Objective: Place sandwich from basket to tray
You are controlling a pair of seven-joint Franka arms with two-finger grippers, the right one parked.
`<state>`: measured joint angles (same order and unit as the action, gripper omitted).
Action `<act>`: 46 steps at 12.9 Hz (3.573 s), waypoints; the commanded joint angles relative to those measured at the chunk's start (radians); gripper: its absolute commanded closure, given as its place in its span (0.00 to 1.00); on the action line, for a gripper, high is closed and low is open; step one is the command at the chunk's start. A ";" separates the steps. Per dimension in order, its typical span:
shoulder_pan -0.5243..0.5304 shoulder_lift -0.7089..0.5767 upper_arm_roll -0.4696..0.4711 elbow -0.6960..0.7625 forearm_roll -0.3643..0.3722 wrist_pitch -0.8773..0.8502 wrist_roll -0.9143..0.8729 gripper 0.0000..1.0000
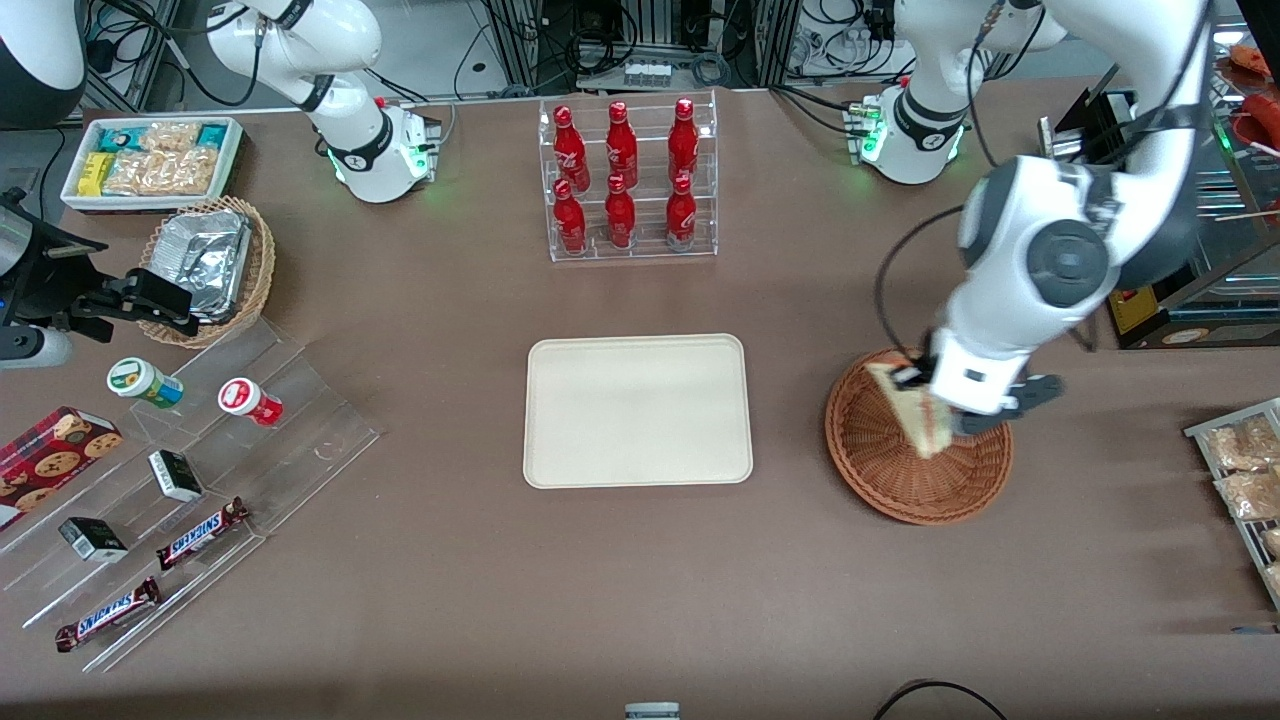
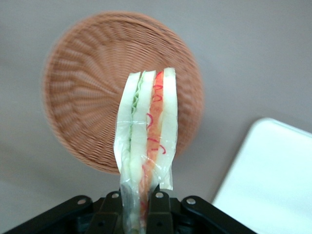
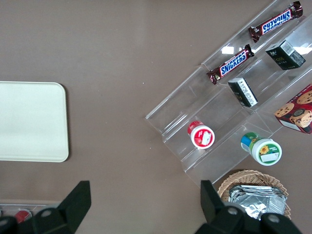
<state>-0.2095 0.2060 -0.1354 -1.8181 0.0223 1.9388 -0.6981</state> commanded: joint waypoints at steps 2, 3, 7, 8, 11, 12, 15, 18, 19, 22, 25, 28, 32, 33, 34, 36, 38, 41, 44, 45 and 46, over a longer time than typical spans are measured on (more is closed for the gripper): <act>-0.085 0.163 -0.069 0.170 0.004 -0.017 -0.098 0.95; -0.120 0.212 -0.069 0.219 0.010 -0.018 -0.109 0.95; -0.235 0.367 -0.069 0.336 0.047 0.002 -0.116 0.95; -0.261 0.406 -0.067 0.371 0.050 0.009 -0.116 0.95; -0.318 0.476 -0.066 0.418 0.071 0.044 -0.148 0.95; -0.336 0.492 -0.066 0.416 0.080 0.078 -0.156 0.95; -0.372 0.544 -0.064 0.439 0.130 0.098 -0.175 0.95; -0.392 0.561 -0.064 0.439 0.137 0.124 -0.176 0.93; -0.396 0.563 -0.064 0.438 0.155 0.124 -0.179 0.92; -0.399 0.576 -0.064 0.439 0.160 0.127 -0.202 0.92; -0.399 0.579 -0.064 0.438 0.168 0.141 -0.201 0.36; -0.398 0.576 -0.066 0.439 0.165 0.141 -0.204 0.01; -0.383 0.462 -0.064 0.441 0.157 0.034 -0.231 0.01; -0.378 0.423 -0.064 0.444 0.157 -0.015 -0.233 0.01; -0.376 0.385 -0.061 0.448 0.156 -0.052 -0.236 0.01; -0.299 0.298 -0.058 0.448 0.092 -0.121 -0.238 0.01; -0.251 0.209 -0.056 0.447 0.053 -0.205 -0.230 0.01; -0.174 0.115 -0.056 0.442 0.059 -0.369 -0.176 0.01; -0.087 0.038 -0.053 0.436 0.071 -0.510 -0.031 0.01; -0.036 0.009 -0.055 0.424 0.071 -0.546 0.033 0.01; 0.007 -0.031 -0.053 0.395 0.068 -0.558 0.107 0.01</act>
<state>-0.2838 0.2606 -0.1805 -1.3511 0.0937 1.4051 -0.7044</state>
